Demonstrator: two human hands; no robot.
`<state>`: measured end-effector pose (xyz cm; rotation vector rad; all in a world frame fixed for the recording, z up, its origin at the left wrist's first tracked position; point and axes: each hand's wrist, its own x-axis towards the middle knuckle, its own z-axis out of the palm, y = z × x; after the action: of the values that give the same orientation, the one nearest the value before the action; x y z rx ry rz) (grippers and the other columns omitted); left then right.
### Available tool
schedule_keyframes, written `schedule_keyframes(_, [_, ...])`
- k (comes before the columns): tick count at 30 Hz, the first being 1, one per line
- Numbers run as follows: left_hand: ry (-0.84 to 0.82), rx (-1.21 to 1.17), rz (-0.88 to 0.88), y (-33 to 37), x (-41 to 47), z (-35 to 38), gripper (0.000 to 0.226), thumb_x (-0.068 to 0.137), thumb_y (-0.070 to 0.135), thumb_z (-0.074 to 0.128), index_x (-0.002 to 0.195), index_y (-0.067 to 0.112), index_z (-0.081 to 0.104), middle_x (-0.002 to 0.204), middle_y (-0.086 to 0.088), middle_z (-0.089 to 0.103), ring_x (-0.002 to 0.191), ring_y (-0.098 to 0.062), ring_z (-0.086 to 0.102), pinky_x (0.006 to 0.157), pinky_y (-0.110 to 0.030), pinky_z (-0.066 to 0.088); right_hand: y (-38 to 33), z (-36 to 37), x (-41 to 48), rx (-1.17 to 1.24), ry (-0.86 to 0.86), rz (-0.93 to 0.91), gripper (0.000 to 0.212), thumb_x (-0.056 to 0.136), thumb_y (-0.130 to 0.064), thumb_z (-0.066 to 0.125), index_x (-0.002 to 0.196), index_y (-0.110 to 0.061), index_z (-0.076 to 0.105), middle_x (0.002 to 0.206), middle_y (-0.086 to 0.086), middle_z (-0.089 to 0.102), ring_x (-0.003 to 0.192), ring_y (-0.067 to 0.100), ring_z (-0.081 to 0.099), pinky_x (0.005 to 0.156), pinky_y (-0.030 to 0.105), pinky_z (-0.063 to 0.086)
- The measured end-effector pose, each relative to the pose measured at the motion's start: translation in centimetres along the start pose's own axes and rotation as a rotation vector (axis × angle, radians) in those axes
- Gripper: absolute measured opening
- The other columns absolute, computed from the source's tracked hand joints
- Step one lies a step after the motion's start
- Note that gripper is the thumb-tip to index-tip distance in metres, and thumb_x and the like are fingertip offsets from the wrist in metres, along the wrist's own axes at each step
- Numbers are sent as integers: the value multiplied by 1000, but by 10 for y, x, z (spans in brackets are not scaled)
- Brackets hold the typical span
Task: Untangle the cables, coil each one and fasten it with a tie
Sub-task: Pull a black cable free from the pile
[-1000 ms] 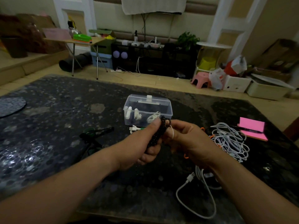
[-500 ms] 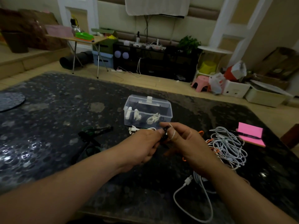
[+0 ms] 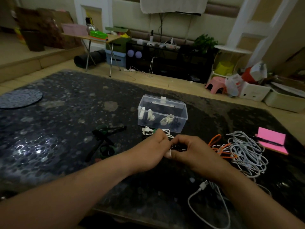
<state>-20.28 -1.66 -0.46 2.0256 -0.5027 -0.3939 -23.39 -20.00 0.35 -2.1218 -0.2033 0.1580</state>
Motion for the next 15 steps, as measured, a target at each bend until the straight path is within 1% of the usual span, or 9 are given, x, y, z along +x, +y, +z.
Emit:
schedule_keyframes(2, [12,-3,9,-2,3,1,14,106,29,44,97,20,47,81,0,54,74,-14,48,68,-39,42,3,4,0,-65,50,-25,12,91,-27,82,98,-25,73,91,-11,77,77,-3,69,72,22,52])
schedule_keyframes(3, [16,14,23,-2,5,0,11,105,27,45,97,20,48,83,-2,55,75,-14,49,70,-41,43,5,6,1,-128,85,-44,12,92,-29,80,99,-28,70,93,-13,74,82,-4,67,73,17,48])
schedule_keyframes(6, [32,49,55,-6,14,-5,4,105,22,48,101,22,49,82,0,58,71,-11,50,67,-34,42,12,11,3,-269,169,-52,16,95,-34,71,105,-34,58,108,-14,56,97,-7,57,77,11,41])
schedule_keyframes(7, [16,63,71,-8,17,-8,5,107,24,49,102,23,50,82,1,59,70,-10,50,66,-32,42,14,11,5,-252,169,-31,17,96,-33,69,107,-34,56,111,-12,53,98,-6,56,78,11,41])
schedule_keyframes(9, [4,115,101,-15,25,-16,6,108,29,53,103,26,53,84,5,63,71,-9,54,67,-32,46,19,8,11,-212,137,-1,16,98,-27,65,110,-31,55,111,-8,59,97,-3,59,80,20,45])
schedule_keyframes(11, [30,195,132,-25,33,-28,4,106,30,59,104,28,59,89,7,68,79,-9,61,74,-33,51,25,3,21,-266,147,-19,13,100,-23,67,110,-29,61,105,-8,67,95,3,64,83,29,51])
schedule_keyframes(12, [36,230,150,-30,37,-34,1,105,29,62,105,28,61,91,8,69,81,-7,62,77,-31,52,28,2,27,-302,181,-30,11,99,-23,69,108,-28,65,102,-8,69,94,5,65,84,31,53])
schedule_keyframes(14, [39,283,150,-39,42,-41,6,103,24,66,109,26,64,93,11,69,81,0,61,75,-22,51,30,4,38,-335,252,-41,10,97,-21,73,103,-27,68,98,-10,69,92,5,64,82,30,52])
schedule_keyframes(15, [57,310,144,-44,44,-43,8,102,23,67,110,24,64,94,11,69,82,2,61,73,-20,48,31,7,43,-350,280,-53,10,96,-21,73,102,-27,67,97,-10,69,90,6,64,80,29,51])
